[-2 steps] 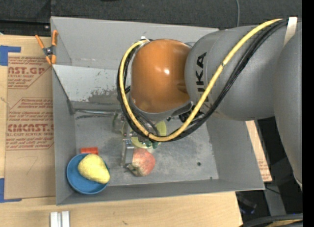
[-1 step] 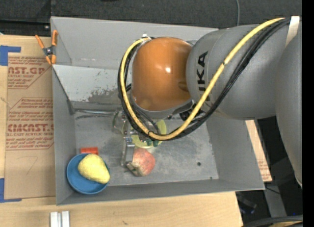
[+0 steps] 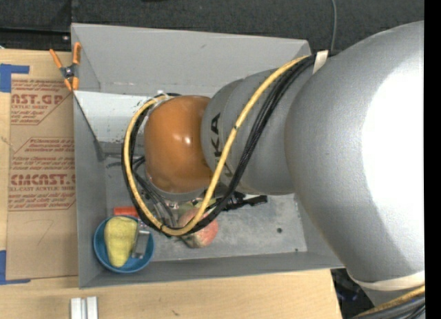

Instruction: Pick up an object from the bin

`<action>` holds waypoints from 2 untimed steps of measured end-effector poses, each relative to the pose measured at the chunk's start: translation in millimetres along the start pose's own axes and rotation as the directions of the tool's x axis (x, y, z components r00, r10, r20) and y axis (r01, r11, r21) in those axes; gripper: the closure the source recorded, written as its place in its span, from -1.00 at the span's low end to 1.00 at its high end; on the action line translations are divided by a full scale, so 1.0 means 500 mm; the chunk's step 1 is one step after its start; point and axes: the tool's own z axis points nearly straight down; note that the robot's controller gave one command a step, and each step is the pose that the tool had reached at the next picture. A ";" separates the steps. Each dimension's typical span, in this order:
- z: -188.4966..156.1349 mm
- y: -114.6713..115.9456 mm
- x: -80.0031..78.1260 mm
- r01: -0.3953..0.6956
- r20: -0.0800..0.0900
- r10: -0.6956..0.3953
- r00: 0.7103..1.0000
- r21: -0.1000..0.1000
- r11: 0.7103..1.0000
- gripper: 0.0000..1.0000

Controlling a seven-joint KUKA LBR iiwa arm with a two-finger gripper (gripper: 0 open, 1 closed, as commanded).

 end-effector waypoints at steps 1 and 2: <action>-0.037 0.032 -0.012 0.188 0.013 -0.188 0.982 -0.003 0.982 -1.00; 0.058 0.031 0.007 0.415 -0.001 -0.415 0.910 -0.001 0.910 -1.00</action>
Offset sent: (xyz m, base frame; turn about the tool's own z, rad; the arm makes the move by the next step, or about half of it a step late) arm 0.0000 0.0153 -0.0282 -0.4273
